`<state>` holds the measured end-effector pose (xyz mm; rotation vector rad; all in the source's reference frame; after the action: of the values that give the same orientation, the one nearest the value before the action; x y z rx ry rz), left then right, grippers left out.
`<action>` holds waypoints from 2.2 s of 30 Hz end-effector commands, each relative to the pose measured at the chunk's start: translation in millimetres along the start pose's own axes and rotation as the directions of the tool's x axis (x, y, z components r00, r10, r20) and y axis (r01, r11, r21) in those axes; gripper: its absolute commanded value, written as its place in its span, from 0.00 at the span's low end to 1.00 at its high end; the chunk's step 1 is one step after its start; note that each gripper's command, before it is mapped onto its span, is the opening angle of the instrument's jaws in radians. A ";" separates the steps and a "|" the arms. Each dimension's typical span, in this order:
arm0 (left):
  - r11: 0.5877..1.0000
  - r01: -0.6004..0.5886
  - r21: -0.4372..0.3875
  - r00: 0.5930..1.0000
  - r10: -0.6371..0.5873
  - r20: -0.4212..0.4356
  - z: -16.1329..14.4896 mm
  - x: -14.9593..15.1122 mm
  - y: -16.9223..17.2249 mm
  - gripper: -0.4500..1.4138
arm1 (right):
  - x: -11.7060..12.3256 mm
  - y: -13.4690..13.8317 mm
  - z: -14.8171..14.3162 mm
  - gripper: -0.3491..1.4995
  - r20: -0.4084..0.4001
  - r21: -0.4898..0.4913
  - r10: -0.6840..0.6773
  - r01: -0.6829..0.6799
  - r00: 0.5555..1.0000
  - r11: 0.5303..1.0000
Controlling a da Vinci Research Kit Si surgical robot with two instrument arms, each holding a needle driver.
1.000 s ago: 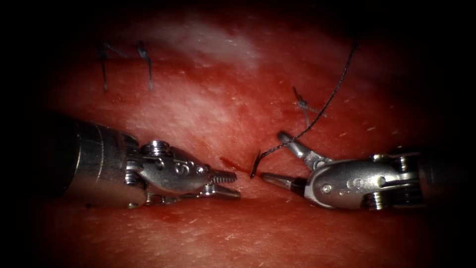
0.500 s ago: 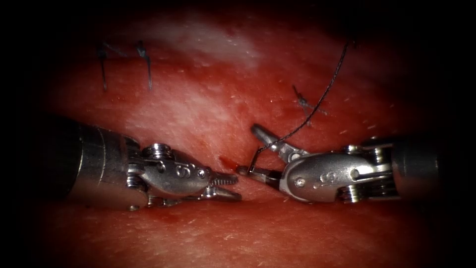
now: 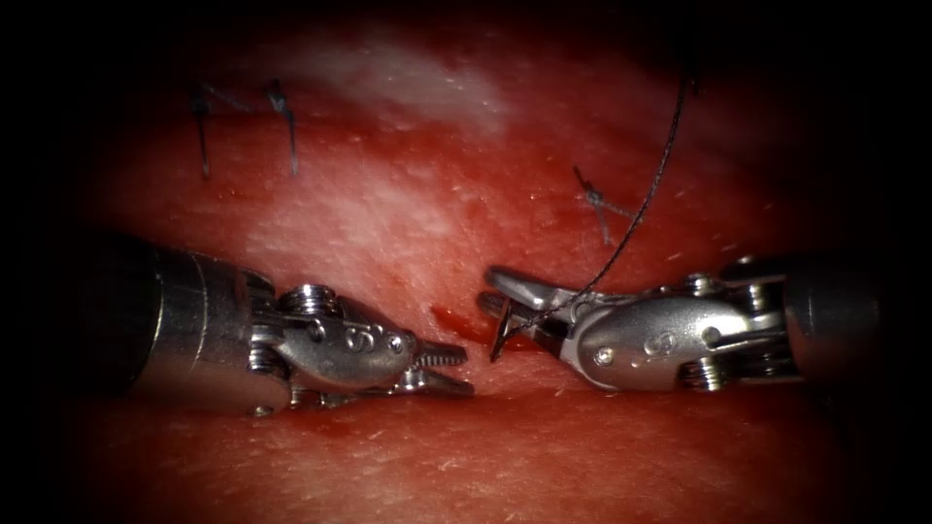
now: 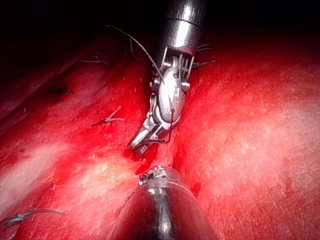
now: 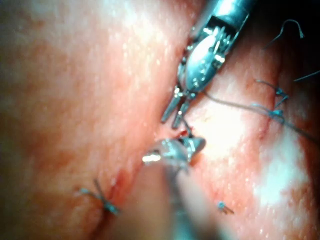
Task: Wound Closure
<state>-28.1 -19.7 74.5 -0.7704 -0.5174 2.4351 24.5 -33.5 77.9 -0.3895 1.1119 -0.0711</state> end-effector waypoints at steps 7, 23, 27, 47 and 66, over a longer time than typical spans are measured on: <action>1.000 -0.001 -0.001 1.000 0.001 0.002 0.9 0.0 0.1 0.23 | 0.4 1.5 0.6 0.00 -0.029 -0.042 0.043 -0.045 0.999 0.998; 1.000 -0.002 -0.004 1.000 0.002 0.004 0.9 0.0 0.1 0.23 | 1.6 4.3 0.1 0.00 -0.008 -0.041 0.036 -0.036 0.999 0.998; 1.000 -0.002 -0.004 1.000 0.002 0.004 0.8 -0.1 0.1 0.23 | 1.9 4.5 0.0 0.00 0.006 -0.048 0.003 -0.002 1.000 0.999; 1.000 -0.005 -0.010 1.000 0.005 0.013 0.7 -0.3 0.2 0.23 | 2.0 5.0 -0.8 0.00 0.003 -0.123 -0.025 0.025 1.000 0.992; 1.000 -0.007 -0.012 1.000 0.007 0.016 0.5 -0.5 0.1 0.23 | 2.6 5.2 -2.5 0.00 0.007 -0.244 -0.014 0.015 1.000 0.970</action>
<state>-27.6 -19.9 74.5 -0.7587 -0.5359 2.4485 22.1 -29.8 72.6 -0.6194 1.1145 0.0559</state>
